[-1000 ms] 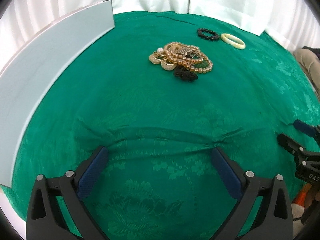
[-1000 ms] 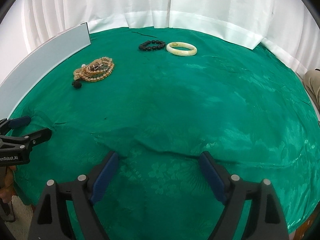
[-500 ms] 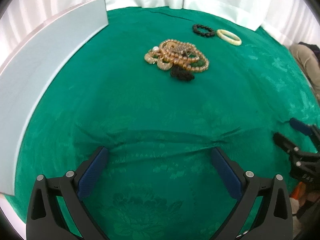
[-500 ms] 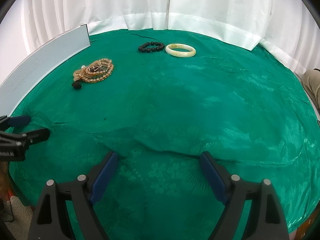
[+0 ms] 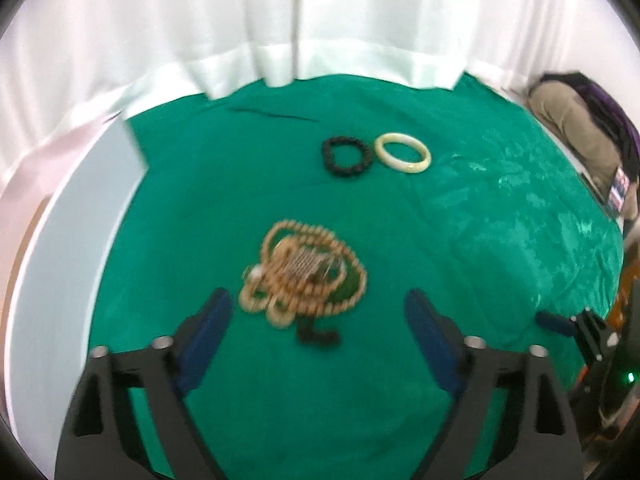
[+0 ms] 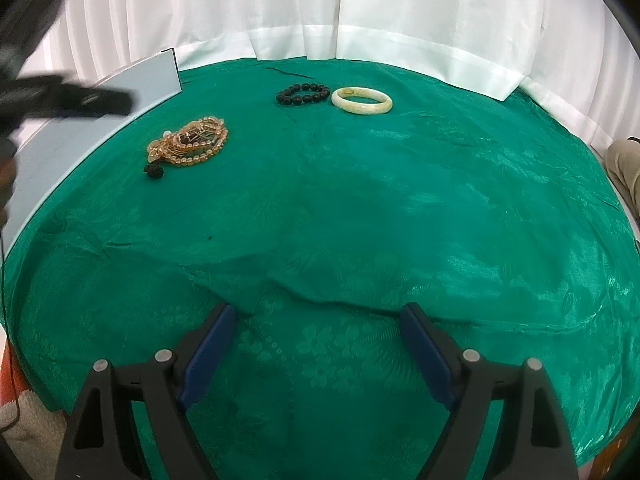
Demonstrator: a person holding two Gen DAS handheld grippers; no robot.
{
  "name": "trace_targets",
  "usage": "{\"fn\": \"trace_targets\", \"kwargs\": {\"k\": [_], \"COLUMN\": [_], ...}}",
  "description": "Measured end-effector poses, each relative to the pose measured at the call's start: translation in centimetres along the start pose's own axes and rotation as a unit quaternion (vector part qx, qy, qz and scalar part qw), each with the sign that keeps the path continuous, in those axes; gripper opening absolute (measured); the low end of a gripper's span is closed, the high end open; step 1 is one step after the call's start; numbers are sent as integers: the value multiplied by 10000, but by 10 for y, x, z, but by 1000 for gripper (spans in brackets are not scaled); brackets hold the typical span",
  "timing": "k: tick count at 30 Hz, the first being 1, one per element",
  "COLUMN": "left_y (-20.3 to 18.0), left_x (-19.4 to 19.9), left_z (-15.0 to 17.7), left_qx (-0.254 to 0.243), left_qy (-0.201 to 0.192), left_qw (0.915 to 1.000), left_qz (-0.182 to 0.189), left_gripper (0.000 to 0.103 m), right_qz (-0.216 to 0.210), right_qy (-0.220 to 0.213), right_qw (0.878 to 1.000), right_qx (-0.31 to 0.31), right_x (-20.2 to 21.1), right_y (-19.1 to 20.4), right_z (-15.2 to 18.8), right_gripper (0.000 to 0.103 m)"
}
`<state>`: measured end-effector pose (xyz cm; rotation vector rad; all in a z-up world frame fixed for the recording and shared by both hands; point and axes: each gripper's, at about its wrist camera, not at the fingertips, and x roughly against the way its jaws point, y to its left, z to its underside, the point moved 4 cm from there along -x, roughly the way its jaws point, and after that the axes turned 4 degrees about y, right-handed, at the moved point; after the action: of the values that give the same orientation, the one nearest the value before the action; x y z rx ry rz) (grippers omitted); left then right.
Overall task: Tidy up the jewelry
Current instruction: 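Lower the left tool onto the gold pearl necklace tangle and close it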
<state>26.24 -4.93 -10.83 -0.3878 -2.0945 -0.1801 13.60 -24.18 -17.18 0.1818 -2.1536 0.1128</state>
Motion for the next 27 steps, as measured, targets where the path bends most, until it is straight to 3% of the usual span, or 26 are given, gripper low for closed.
{"fn": "trace_targets", "kwargs": {"k": [3,5,8,15,17,21,22,23,27], "left_y": [-13,-16,-13,4,9,13,15,17,28], "left_x": [-28,-47,-66,-80,-82,-79,-77,-71,-40], "left_z": [-12,-14,-15,-13,-13,-15,-16,-19,-28], "left_qx": [-416,-651,-750,-293,-177,43,138,222,629], "left_qy": [185,353,526,640,657,623,590,492,182], "left_qw": [9989,9971,9952,9975,9976,9979,9979,9982,9964], "left_qz": [-54,-184,-334,76,107,197,240,259,529], "left_gripper": [77,63,58,50,40,32,18,12,7], "right_qz": [0,-6,-15,-26,-30,-27,-27,-27,-27], "right_qy": [3,6,-1,-30,-28,-32,-30,-28,-29], "right_qw": [10000,10000,10000,10000,10000,10000,10000,10000,10000], "right_qx": [-3,3,18,27,27,21,20,18,16], "right_x": [0,0,0,1,1,0,1,1,0], "right_y": [0,0,1,1,2,2,2,2,2], "right_z": [0,0,0,0,1,0,0,0,0], "right_gripper": [87,87,87,87,88,88,89,89,89]}}
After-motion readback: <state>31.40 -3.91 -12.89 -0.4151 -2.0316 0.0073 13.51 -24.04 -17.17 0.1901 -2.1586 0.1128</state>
